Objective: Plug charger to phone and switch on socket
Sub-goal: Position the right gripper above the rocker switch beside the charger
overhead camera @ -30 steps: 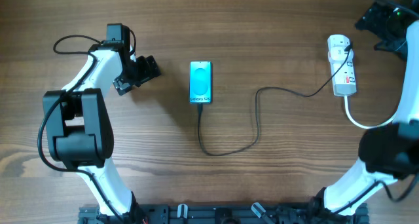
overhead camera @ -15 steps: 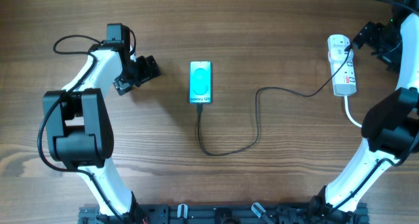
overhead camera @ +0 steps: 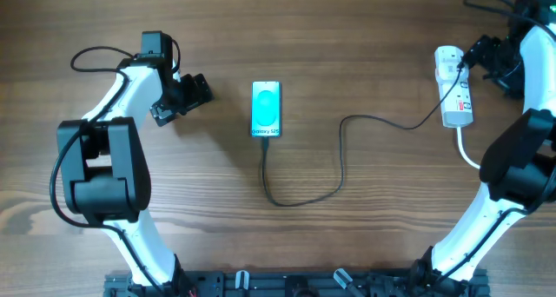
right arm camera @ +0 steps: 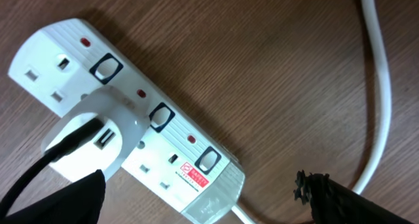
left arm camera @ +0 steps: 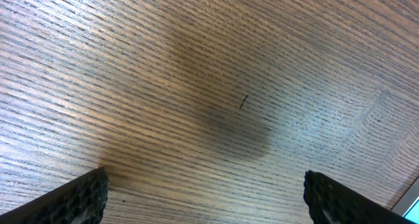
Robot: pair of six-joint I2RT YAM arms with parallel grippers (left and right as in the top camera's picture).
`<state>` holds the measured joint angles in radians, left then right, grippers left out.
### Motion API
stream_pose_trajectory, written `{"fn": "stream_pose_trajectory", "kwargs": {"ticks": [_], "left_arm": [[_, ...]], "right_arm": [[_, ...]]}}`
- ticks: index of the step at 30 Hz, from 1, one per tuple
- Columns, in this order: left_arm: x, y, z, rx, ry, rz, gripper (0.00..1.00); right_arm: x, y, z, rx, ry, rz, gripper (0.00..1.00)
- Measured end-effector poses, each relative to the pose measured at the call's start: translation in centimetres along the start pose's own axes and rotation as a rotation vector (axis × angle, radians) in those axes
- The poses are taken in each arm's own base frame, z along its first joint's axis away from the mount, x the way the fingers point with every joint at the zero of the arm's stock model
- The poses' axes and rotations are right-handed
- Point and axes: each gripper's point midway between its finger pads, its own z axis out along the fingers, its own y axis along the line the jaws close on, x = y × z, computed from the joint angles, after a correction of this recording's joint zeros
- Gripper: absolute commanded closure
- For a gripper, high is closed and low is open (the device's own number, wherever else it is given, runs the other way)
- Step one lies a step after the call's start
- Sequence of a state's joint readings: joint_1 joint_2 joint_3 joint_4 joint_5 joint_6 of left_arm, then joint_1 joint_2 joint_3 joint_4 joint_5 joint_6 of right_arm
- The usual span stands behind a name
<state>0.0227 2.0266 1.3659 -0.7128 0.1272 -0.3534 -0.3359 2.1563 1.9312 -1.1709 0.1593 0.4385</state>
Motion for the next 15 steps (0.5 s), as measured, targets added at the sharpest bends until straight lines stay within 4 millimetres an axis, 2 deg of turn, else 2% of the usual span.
{"fn": "stream_pose_trajectory", "kwargs": {"ticks": [15], "left_arm": [[0.0, 0.0, 0.0, 0.000, 0.000, 0.000, 0.00]], "right_arm": [[1.9, -0.5, 4.9, 0.024, 0.014, 0.070, 0.00]]}}
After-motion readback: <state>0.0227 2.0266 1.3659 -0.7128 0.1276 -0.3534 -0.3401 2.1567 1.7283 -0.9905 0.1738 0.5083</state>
